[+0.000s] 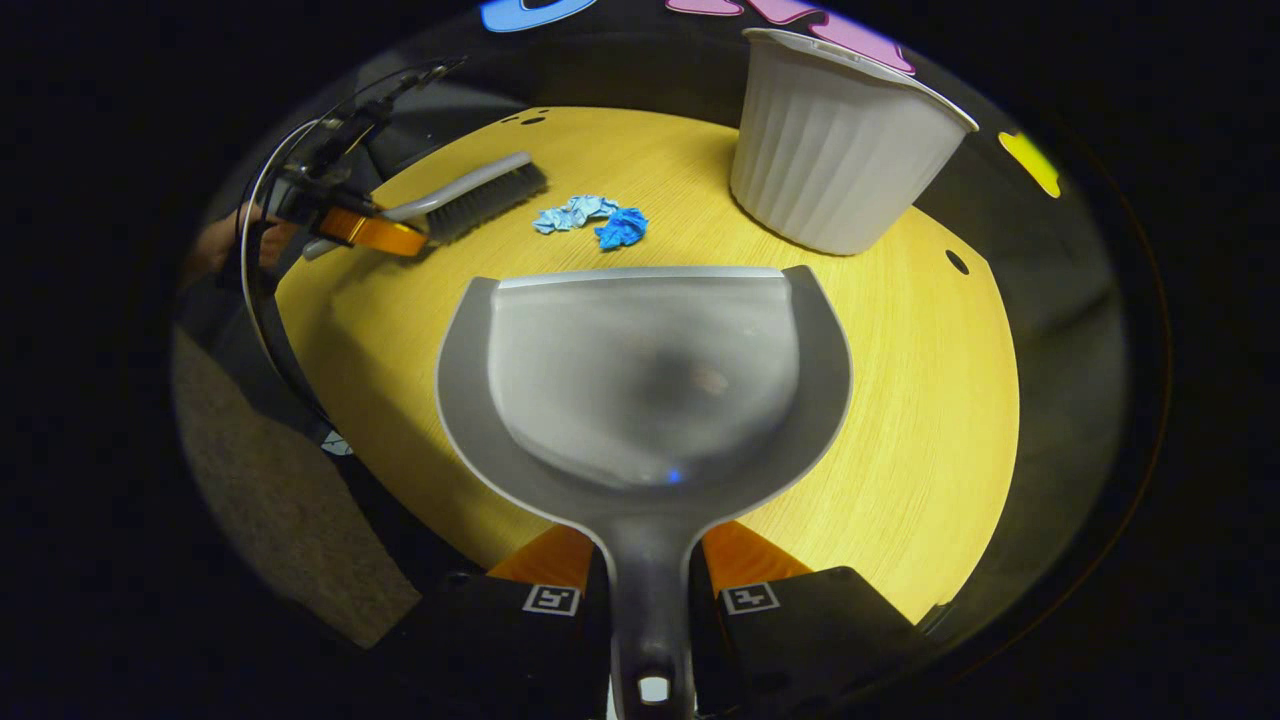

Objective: Pick up the small broom and dustpan from the desktop, sweep the trash into the dustpan with the broom, and then empty the trash into the garbage bin.

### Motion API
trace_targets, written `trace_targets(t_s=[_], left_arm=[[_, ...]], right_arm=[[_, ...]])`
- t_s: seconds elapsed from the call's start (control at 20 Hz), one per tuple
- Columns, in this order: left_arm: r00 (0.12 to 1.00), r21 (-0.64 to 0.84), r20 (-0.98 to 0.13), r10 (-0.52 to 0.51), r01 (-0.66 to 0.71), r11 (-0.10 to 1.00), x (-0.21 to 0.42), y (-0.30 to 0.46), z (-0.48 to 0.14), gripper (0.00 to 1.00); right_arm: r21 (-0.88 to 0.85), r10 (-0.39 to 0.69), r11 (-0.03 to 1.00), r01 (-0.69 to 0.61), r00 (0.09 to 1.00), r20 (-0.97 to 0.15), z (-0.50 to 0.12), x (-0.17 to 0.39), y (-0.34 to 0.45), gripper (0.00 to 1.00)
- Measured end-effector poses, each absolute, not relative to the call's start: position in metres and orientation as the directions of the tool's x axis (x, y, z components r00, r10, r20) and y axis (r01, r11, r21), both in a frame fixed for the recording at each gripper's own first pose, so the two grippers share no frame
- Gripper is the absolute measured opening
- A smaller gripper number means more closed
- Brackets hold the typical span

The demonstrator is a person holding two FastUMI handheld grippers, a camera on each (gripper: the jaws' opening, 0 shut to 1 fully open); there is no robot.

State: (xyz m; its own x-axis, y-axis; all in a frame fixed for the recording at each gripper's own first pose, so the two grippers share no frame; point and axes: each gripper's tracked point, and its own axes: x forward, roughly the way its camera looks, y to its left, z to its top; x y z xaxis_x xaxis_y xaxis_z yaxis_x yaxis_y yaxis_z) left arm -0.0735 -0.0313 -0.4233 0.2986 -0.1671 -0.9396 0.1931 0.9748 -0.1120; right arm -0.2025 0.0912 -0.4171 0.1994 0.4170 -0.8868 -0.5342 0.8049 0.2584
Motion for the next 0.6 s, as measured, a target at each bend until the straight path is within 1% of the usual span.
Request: trace_targets(t_s=[0.25,0.6], left_arm=[[0.345,-0.085,-0.922,-0.175,0.261,0.962,-0.032,-0.054,-0.424,0.27],[0.311,-0.065,-0.934,-0.173,0.330,0.942,-0.011,-0.077,-0.439,0.27]], right_arm=[[0.262,0.416,0.790,-0.555,0.169,-0.894,-0.422,-0.205,0.093,0.36],[0.269,0.417,0.785,-0.558,0.154,-0.896,-0.427,-0.202,0.094,0.36]])
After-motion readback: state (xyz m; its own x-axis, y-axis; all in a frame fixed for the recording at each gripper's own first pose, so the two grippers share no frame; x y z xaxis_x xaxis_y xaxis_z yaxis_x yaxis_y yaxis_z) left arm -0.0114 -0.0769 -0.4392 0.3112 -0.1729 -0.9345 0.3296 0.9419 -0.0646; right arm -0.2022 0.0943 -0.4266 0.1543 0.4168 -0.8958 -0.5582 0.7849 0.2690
